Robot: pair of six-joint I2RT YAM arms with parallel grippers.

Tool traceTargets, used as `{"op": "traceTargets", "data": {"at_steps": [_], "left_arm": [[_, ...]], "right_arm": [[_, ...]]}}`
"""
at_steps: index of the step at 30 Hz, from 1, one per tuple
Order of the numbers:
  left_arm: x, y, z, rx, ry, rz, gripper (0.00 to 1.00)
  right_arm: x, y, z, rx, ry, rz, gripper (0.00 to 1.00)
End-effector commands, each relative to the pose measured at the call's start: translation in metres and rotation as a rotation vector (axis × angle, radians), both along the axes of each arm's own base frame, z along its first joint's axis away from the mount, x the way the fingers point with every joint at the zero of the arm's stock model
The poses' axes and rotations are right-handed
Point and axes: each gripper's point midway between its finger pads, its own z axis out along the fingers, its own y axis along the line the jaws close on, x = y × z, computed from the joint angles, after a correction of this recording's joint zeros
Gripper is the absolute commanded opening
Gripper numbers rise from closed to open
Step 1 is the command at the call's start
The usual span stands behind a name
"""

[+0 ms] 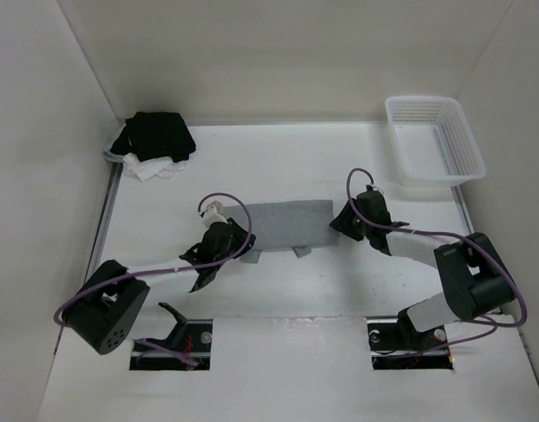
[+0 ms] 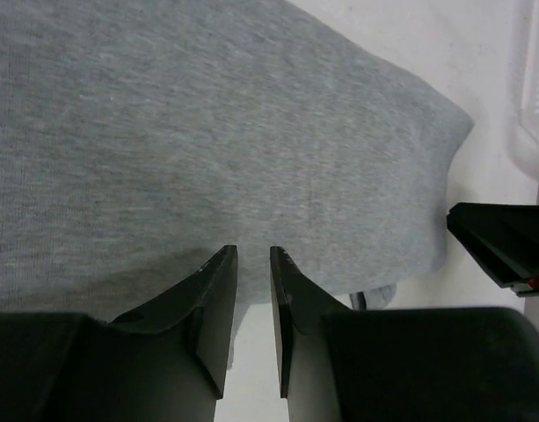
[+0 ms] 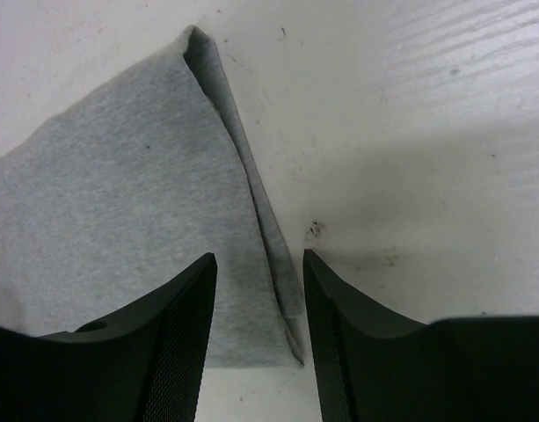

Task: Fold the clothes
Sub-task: Fold the tank top

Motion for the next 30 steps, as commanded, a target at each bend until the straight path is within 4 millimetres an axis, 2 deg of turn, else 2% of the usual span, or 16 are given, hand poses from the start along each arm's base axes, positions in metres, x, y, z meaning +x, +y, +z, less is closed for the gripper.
{"op": "traceTargets", "data": {"at_steps": [1, 5, 8, 12, 16, 18, 22, 26, 30], "left_arm": [[0.022, -0.002, 0.020, -0.093, -0.098, 0.081, 0.20], [0.016, 0.020, 0.006, -0.067, -0.088, 0.118, 0.20], [0.016, 0.046, 0.000, -0.032, -0.089, 0.159, 0.20], [0.019, 0.073, 0.005, -0.008, -0.113, 0.205, 0.20], [0.026, 0.086, 0.011, 0.018, -0.140, 0.226, 0.20], [0.028, 0.086, 0.014, 0.007, -0.148, 0.220, 0.20], [0.028, 0.074, 0.022, -0.006, -0.164, 0.174, 0.20], [0.024, 0.061, 0.028, -0.014, -0.184, 0.136, 0.20], [0.022, 0.056, 0.032, -0.017, -0.196, 0.126, 0.20]], "right_arm": [[0.012, 0.007, 0.007, 0.030, -0.018, 0.012, 0.48], [0.009, 0.009, 0.003, 0.051, 0.000, 0.006, 0.42], [0.007, 0.010, -0.001, 0.065, 0.019, -0.003, 0.38], [-0.007, 0.026, -0.009, 0.085, 0.052, 0.021, 0.37], [-0.014, 0.028, -0.014, 0.107, 0.051, -0.004, 0.38], [-0.014, 0.029, -0.015, 0.119, 0.046, -0.010, 0.35], [-0.006, 0.029, -0.011, 0.142, 0.011, -0.044, 0.18], [0.004, 0.016, 0.005, 0.133, -0.078, -0.119, 0.08], [0.004, 0.003, 0.036, 0.116, -0.193, -0.147, 0.02]]}}
